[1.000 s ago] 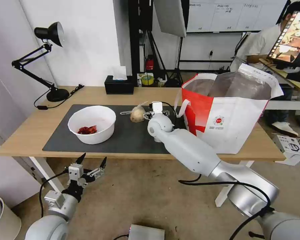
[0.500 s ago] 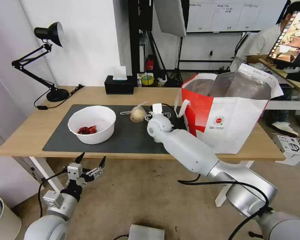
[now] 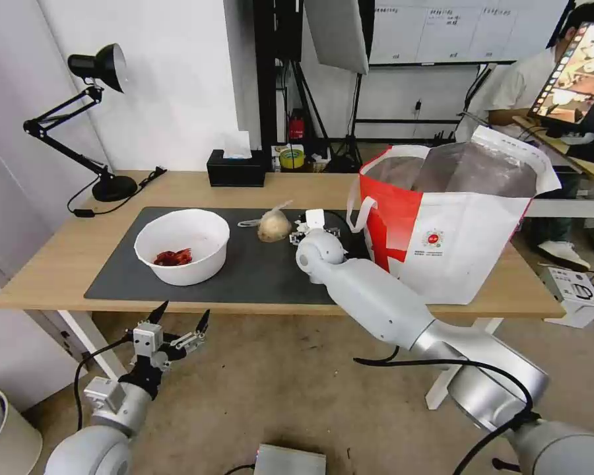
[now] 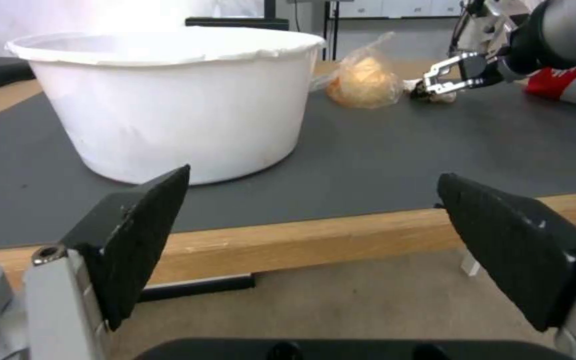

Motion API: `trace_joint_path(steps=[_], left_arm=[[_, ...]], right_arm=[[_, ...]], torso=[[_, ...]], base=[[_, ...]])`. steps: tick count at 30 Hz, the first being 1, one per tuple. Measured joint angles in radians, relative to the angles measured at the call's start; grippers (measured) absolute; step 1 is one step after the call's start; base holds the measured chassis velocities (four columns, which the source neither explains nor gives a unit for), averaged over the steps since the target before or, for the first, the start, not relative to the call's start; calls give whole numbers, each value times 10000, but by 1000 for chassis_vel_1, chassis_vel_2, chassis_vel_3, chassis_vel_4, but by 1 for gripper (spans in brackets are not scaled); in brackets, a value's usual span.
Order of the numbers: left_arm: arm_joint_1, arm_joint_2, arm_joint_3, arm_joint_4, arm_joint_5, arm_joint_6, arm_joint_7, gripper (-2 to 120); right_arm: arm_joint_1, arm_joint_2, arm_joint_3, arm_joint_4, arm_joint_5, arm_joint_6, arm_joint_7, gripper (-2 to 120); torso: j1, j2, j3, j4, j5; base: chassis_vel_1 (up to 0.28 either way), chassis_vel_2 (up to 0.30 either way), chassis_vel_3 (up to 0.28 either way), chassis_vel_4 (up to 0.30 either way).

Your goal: Pick up the trash from the table and place it into the takeout bag.

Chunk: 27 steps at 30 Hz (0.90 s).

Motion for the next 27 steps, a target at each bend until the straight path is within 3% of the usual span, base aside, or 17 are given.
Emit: trace_joint_path(steps=[5,6,9,10,20,23,27], left_arm=[[-33,-9,39,32,3,0,-1,100],[-40,-23,63,47,14,0,-1,100],[-40,-38,81,51,25,0,-1,100],[-38,-46,93,50,32,-5,-2,100],[-44,-57,79,43,36,-38,-3,100],[-27,-77,72,31,50,-67,-5,100],[-36,-78,51,19,51,-73,-27,100]], right_arm=[[23,11,-17,-41,-10,132,-41,78],[20,-4,-17,-36,-10,145,-42,69],[7,-24,-17,-15,-10,147,-42,65],[-8,-65,-18,35,1,148,-32,54],[-65,-179,-55,223,72,153,24,25],[-82,-202,-5,491,315,153,28,8],[-85,-319,33,819,357,276,-122,0]], torso=[[0,0,0,0,0],[0,0,0,0,0],[0,0,0,-1,0],[0,0,0,0,0],[0,0,0,-1,0],[0,0,0,0,0],[0,0,0,0,0]], base=[[0,0,0,0],[0,0,0,0],[0,0,0,0],[0,0,0,0],[0,0,0,0],[0,0,0,0],[0,0,0,0]])
